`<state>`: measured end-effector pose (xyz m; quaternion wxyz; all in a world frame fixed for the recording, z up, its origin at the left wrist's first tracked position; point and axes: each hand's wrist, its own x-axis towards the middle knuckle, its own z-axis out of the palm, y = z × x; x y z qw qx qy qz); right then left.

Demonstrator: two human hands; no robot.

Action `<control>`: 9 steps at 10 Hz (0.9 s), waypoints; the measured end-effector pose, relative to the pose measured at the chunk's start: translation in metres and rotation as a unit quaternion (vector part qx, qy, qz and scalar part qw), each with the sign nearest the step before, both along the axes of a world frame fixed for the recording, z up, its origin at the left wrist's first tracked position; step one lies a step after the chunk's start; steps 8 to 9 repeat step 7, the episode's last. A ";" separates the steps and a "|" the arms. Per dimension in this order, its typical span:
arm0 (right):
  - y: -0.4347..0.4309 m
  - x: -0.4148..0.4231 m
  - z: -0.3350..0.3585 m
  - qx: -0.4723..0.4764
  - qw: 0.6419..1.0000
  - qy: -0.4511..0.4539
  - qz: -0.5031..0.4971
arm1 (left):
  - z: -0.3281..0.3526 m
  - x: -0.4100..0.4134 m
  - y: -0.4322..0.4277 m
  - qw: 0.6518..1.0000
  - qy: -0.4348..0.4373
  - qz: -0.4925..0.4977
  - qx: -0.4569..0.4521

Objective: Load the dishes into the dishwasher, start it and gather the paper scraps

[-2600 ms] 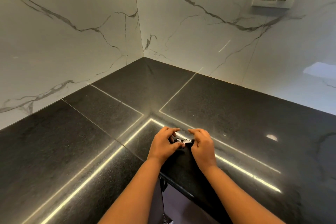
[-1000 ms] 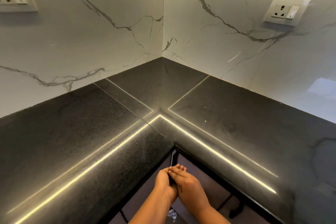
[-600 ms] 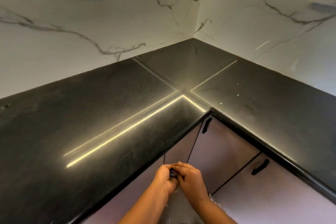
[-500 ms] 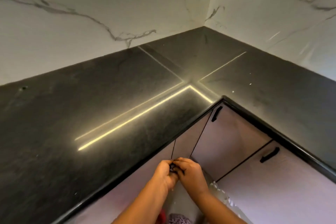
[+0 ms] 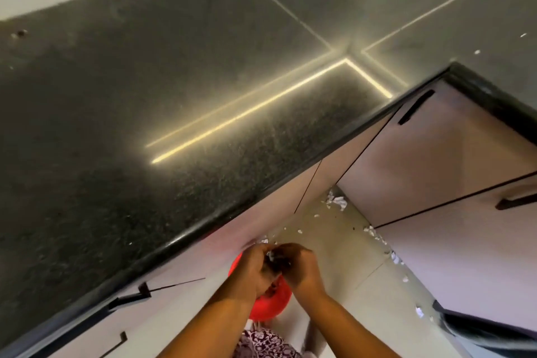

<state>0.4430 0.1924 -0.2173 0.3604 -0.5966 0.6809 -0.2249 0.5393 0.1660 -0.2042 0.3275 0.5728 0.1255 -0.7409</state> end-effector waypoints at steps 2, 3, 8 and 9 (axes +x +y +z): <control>0.013 0.012 -0.066 0.106 0.993 -0.041 0.017 | -0.070 0.016 0.009 0.993 -0.084 -0.063 0.044; 0.026 0.015 -0.082 0.176 0.982 -0.061 0.033 | -0.084 0.024 0.016 0.988 -0.109 -0.100 0.051; 0.031 0.019 -0.070 0.194 0.980 -0.051 -0.005 | -0.066 0.015 0.016 0.949 -0.239 -0.204 0.017; 0.031 0.019 -0.070 0.194 0.980 -0.051 -0.005 | -0.066 0.015 0.016 0.949 -0.239 -0.204 0.017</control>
